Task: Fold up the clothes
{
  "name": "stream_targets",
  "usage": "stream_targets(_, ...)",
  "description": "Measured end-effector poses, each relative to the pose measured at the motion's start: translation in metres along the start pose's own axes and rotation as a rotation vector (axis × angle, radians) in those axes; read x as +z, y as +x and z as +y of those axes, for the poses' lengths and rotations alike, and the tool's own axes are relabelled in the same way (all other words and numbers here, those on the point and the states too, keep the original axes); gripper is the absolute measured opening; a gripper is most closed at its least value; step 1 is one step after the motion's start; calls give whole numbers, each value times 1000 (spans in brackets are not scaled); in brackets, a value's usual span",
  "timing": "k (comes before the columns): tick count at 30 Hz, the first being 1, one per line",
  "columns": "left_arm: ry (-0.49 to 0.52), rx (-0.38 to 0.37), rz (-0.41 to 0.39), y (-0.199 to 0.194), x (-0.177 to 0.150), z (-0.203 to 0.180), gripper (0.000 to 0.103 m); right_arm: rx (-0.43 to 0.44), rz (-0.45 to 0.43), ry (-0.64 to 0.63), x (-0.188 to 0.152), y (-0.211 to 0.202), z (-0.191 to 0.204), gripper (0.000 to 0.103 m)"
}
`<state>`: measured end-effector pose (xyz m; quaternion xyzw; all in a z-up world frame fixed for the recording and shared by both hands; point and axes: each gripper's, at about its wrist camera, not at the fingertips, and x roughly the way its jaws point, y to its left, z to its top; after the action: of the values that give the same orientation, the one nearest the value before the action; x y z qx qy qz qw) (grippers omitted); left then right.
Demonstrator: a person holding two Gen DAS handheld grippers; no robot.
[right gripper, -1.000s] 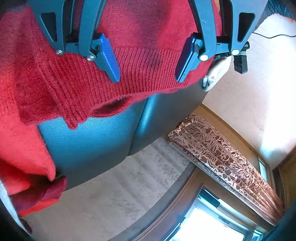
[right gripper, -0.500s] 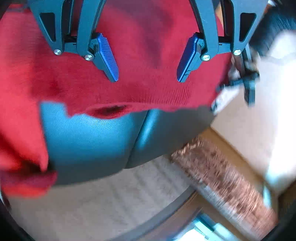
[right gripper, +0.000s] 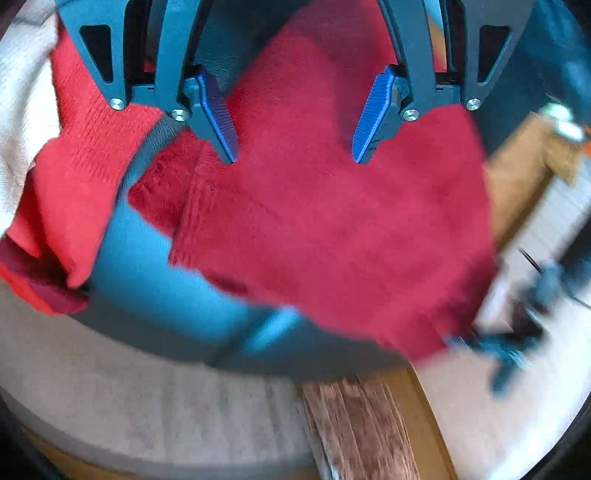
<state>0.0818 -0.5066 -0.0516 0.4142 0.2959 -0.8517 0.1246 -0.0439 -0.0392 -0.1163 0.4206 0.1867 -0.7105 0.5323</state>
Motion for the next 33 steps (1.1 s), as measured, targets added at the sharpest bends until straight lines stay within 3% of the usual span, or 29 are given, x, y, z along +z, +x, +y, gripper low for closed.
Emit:
stream_targets(3,-34,-102,-19,-23,-5,-21,11,-29,16,-18,-7,16,-2,67)
stream_targets(7,-61,-214,-33,-36,-11,-60,11,-12,-57,24,-19,14,-9,67)
stream_targets(13,-106,-373,-38,-33,-20,-130,11,19,-125,65,-32,12,-17,67)
stream_targets(18,-116,-452,-11,-16,-39,-195,11,55,-194,99,-41,11,-20,67)
stream_targets(21,-120,-472,21,5,-50,-228,11,67,-214,121,-42,10,-22,67)
stream_targets(24,-83,-429,67,35,-63,-256,11,87,-232,140,-45,10,-23,67)
stream_targets(33,-108,-342,219,130,-89,-279,10,155,-281,188,-56,8,-30,67)
